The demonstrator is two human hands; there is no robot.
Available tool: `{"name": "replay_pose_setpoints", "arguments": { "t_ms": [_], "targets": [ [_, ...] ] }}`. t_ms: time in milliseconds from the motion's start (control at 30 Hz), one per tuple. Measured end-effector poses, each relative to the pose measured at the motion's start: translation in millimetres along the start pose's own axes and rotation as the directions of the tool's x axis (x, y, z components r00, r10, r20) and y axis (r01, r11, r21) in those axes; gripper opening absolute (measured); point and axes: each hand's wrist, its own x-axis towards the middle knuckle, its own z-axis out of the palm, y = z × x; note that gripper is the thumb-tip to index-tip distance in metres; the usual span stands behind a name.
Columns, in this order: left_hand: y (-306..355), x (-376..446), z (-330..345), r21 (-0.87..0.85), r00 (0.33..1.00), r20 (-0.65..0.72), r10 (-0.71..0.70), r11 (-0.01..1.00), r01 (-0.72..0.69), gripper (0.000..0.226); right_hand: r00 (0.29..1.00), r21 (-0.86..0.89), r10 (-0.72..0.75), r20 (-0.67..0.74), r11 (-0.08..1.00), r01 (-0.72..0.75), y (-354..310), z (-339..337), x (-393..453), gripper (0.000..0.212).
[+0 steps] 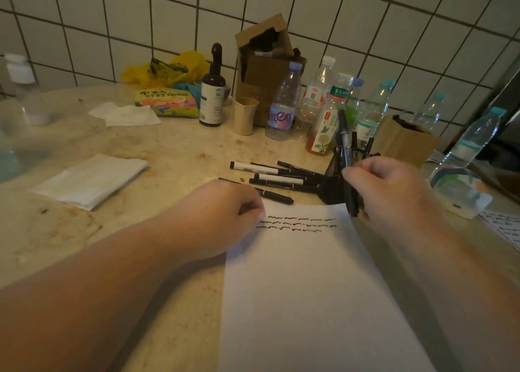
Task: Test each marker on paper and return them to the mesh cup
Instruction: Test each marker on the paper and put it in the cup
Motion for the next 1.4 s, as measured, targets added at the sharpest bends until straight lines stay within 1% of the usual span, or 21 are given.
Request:
{"name": "replay_pose_setpoints", "arguments": {
  "t_ms": [67, 100, 167, 267, 367, 433, 500, 567, 633, 700, 733, 767, 800, 833, 867, 933, 1000, 1033, 1100, 1233, 1400],
  "targets": [
    [2, 0, -1, -0.009, 1.000, 0.004, 0.001, 1.000, -0.001, 0.012, 0.994, 0.274, 0.075, 0.078, 0.957, -0.093, 10, -1, -8, 0.020],
    [2, 0, -1, -0.018, 1.000, 0.010, 0.002, 1.000, -0.001, 0.012, 0.988, 0.341, 0.082, 0.132, 0.932, -0.123, 16, 1, -11, 0.020],
    [4, -2, -2, -0.033, 1.000, 0.024, 0.009, 0.999, -0.008, 0.013, 0.970, 0.393, 0.039, 0.242, 0.910, -0.135, 27, 9, -18, 0.019],
    [10, -3, -1, -0.022, 0.996, 0.062, 0.059, 0.998, -0.058, 0.020, 0.922, 0.496, -0.114, 0.369, 0.863, -0.092, 32, 18, -23, 0.013],
    [18, -5, 0, 0.009, 0.986, 0.108, 0.129, 0.991, -0.131, 0.025, 0.904, 0.582, -0.181, 0.387, 0.808, -0.088, 30, 21, -26, 0.014],
    [19, -7, 1, 0.023, 0.978, 0.100, 0.185, 0.982, -0.189, 0.023, 0.887, 0.610, -0.213, 0.409, 0.787, -0.093, 28, 22, -27, 0.014],
    [18, -8, 1, 0.008, 0.971, 0.072, 0.227, 0.974, -0.228, 0.022, 0.874, 0.650, -0.229, 0.428, 0.750, -0.122, 28, 22, -28, 0.023],
    [21, -8, -1, -0.040, 0.975, 0.095, 0.199, 0.980, -0.196, 0.016, 0.872, 0.656, -0.234, 0.431, 0.744, -0.125, 30, 22, -26, 0.029],
    [22, -9, -5, -0.142, 0.959, 0.243, 0.147, 0.983, -0.115, 0.021, 0.872, 0.662, -0.263, 0.414, 0.744, -0.090, 32, 21, -24, 0.029],
    [19, -14, -11, -0.350, 0.886, 0.425, 0.184, 0.936, -0.026, 0.029, 0.904, 0.723, -0.270, 0.331, 0.688, -0.059, 34, 16, -19, 0.026],
    [17, -16, -15, -0.450, 0.861, 0.463, 0.211, 0.893, 0.023, 0.032, 0.927, 0.757, -0.255, 0.274, 0.651, -0.045, 37, 11, -16, 0.022],
    [12, -16, -18, -0.529, 0.866, 0.453, 0.212, 0.846, 0.069, 0.034, 0.949, 0.784, -0.223, 0.222, 0.619, -0.038, 40, 5, -12, 0.019],
    [9, -14, -20, -0.580, 0.896, 0.410, 0.171, 0.807, 0.111, 0.037, 0.971, 0.798, -0.157, 0.182, 0.600, -0.053, 45, 1, -7, 0.021],
    [7, -11, -21, -0.597, 0.935, 0.341, 0.097, 0.791, 0.135, 0.040, 0.985, 0.793, -0.056, 0.160, 0.602, -0.095, 49, -2, -4, 0.026],
    [7, -8, -21, -0.567, 0.967, 0.256, 0.017, 0.812, 0.136, 0.041, 0.987, 0.765, 0.062, 0.150, 0.626, -0.155, 53, -2, -2, 0.033],
    [9, -3, -16, -0.363, 0.991, 0.094, -0.093, 0.924, 0.121, 0.040, 0.958, 0.654, 0.252, 0.140, 0.703, -0.280, 56, 1, 2, 0.034],
    [11, -3, -11, -0.102, 0.995, 0.014, -0.100, 0.990, 0.101, 0.037, 0.944, 0.525, 0.312, 0.106, 0.788, -0.320, 55, 4, 3, 0.026],
    [10, -4, -9, 0.006, 0.996, 0.015, -0.087, 0.996, 0.087, 0.036, 0.946, 0.457, 0.315, 0.079, 0.832, -0.315, 54, 5, 3, 0.024],
    [8, -5, -8, 0.121, 0.997, 0.043, -0.059, 0.991, 0.053, 0.034, 0.949, 0.338, 0.314, 0.035, 0.890, -0.306, 53, 4, 2, 0.025],
    [6, -3, -9, 0.114, 0.999, 0.047, -0.020, 0.993, 0.015, 0.011, 0.942, 0.258, 0.333, 0.046, 0.907, -0.333, 52, 6, 0, 0.019],
    [0, 0, -5, 0.037, 1.000, 0.016, -0.015, 0.999, 0.015, 0.013, 0.931, 0.269, 0.356, 0.081, 0.892, -0.364, 51, 9, 2, 0.015]
  ]
}}
